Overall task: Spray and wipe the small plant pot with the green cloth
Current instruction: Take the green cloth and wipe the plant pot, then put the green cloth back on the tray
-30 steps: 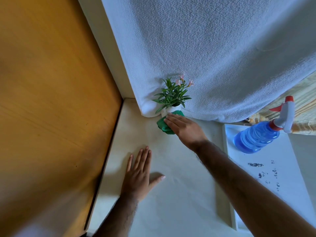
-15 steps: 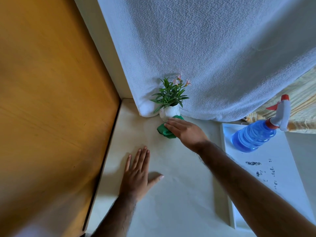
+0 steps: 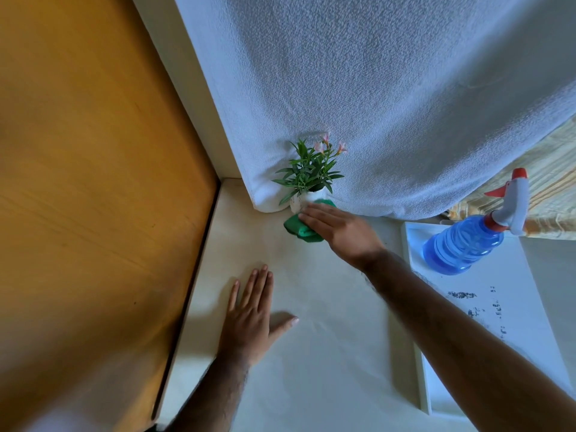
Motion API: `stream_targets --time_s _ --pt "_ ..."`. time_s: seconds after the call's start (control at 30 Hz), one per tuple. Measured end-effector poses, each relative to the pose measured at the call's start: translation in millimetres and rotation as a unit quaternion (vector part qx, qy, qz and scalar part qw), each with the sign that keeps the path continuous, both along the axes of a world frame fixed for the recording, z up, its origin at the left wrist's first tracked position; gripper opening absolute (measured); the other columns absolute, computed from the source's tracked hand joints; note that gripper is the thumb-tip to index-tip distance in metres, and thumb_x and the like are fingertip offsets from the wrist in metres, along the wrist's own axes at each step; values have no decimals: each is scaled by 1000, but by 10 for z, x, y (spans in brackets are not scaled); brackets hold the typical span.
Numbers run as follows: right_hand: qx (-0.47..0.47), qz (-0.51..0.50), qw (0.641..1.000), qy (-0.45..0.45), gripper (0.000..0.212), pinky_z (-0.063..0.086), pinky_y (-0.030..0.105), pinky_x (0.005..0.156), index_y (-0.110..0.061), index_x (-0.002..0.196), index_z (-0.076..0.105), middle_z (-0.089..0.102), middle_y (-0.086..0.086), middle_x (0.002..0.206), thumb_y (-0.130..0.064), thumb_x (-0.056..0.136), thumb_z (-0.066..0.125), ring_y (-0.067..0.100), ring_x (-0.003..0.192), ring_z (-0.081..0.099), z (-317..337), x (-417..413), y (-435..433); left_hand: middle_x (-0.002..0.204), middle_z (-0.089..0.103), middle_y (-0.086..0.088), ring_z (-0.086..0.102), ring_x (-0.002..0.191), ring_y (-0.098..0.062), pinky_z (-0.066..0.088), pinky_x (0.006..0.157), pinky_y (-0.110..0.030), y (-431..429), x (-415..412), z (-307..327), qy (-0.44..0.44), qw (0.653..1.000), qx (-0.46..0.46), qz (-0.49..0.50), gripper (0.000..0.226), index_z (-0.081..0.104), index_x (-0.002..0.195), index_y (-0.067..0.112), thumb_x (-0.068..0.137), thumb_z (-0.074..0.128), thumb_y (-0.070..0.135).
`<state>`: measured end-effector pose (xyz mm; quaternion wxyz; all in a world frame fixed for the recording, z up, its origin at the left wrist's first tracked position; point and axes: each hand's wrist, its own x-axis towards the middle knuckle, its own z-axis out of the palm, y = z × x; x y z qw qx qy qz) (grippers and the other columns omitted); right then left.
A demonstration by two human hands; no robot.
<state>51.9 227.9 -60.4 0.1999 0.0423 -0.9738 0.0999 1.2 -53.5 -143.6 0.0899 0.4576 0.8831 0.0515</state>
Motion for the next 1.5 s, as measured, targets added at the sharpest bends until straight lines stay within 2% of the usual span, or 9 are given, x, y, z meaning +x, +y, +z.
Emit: stream_targets --time_s 0.13,0.4,0.6,0.9,1.1,1.2,1.27,1.33,1.5 --pt "2 -1 1000 3 44 45 42 109 1 130 67 66 16 136 -6 97 38 32 126 62 56 -143 14 170 14 -7 14 156 -23 28 122 -56 -6 3 -9 4 1000 -6 1 105 11 161 10 88 29 85" --pt "-50 -51 992 -106 49 36 43 112 -1 136 63 61 17 142 12 89 64 35 131 57 -309 206 39 169 20 -7 21 155 -23 27 121 -57 -18 -8 6 -1 1000 9 -4 103 20 159 9 89 34 82" --pt "-73 -102 991 -53 53 48 45 108 -4 135 64 62 13 142 14 86 64 30 132 58 -8 522 -25 169 18 -8 19 155 -24 22 123 -56 -15 -19 68 -9 1000 -11 0 104 19 159 9 87 27 83" --pt "-51 -268 962 1 59 51 43 104 -3 133 66 65 10 138 17 77 70 27 129 60 4 2203 -25 159 39 -17 41 145 -33 36 115 -60 -1 18 146 -7 1000 -6 -8 102 40 150 1 90 21 81" --pt "-40 -335 938 -75 70 53 47 101 0 130 68 65 15 135 21 64 80 33 123 64 -286 2997 45 162 36 -17 36 148 -33 30 118 -61 37 22 122 -6 1000 -24 -16 104 34 154 2 84 36 79" --pt "-32 -295 942 -158 82 41 47 113 0 143 54 50 17 150 -9 70 91 35 137 52 -383 3096 66 163 34 -16 34 149 -33 26 120 -60 38 14 97 -1 1000 -28 -13 105 30 155 3 83 34 79" --pt "-21 -287 937 -195 87 19 38 125 -4 156 34 27 13 163 -43 89 75 28 152 27 -429 3152 35 164 33 -16 33 150 -33 24 121 -60 40 7 90 -3 999 -34 -11 106 28 156 3 83 30 81" --pt "-10 -290 933 -211 86 0 31 126 -6 160 20 13 12 168 -58 99 50 22 156 9 -479 3196 -1 164 31 -16 31 151 -33 23 121 -60 37 1 64 -8 999 -38 -14 108 27 156 3 84 22 84" --pt "-8 -279 931 -236 88 10 41 127 -4 160 15 11 16 169 -68 100 23 24 157 7 -475 3172 -25 166 25 -17 25 153 -33 21 122 -61 75 23 146 -23 998 -60 -13 119 24 157 1 80 5 90"
